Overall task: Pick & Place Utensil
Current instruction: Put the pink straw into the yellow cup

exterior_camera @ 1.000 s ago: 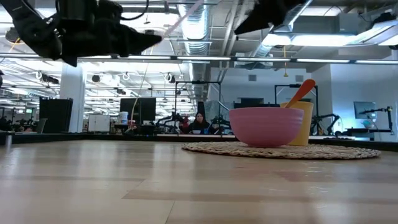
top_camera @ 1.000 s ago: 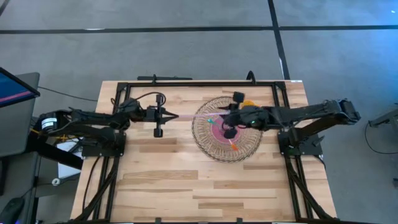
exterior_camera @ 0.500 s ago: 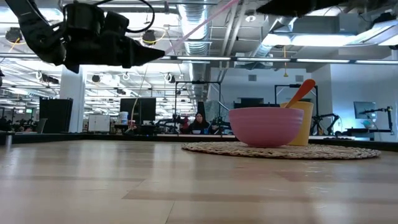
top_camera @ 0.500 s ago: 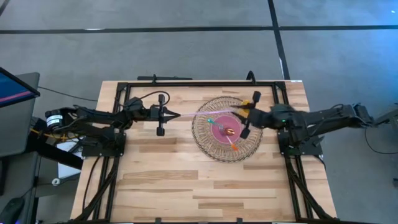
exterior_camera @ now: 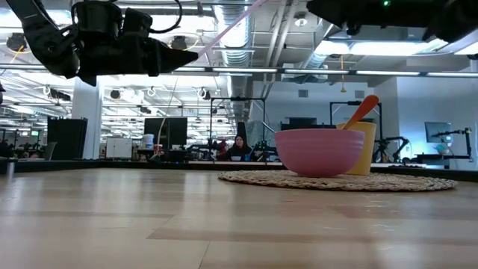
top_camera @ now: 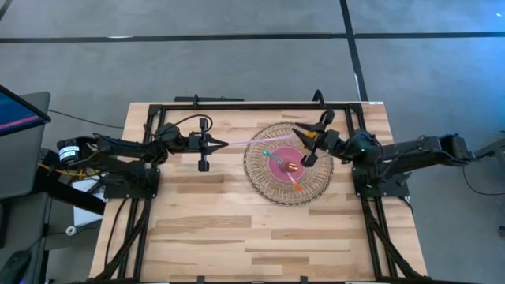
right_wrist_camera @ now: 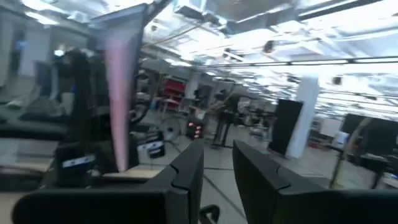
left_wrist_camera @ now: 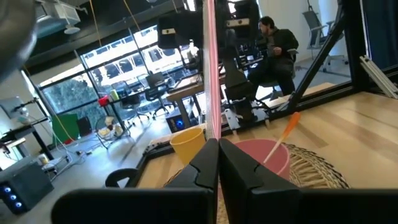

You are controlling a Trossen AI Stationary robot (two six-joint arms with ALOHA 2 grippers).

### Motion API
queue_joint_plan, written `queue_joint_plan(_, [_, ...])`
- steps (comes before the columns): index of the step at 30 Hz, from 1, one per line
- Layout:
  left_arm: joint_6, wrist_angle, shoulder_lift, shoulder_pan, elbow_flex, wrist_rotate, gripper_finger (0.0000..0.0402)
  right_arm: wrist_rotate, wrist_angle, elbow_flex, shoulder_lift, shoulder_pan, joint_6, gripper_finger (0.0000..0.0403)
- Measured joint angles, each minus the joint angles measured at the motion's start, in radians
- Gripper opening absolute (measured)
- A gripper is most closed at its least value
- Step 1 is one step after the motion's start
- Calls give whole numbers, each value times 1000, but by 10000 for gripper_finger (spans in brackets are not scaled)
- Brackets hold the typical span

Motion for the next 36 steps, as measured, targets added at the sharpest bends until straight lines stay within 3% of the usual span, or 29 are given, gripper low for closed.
queue_joint_plan(6, [0, 1, 0, 0, 0, 0, 6, -203, 84, 0, 73, -23, 9, 79])
queue_joint_plan(13, [0, 3, 0, 0, 0, 0, 8, -230, 233, 8, 150, -24, 82, 79])
queue_joint_plan(27, [-51, -5, 0, 0, 0, 0, 6, -255, 235, 127, 287, -13, 85, 79])
queue_joint_plan(36, [-53, -20, 0, 0, 0, 0, 7, -275, 226, 152, 307, -13, 85, 79])
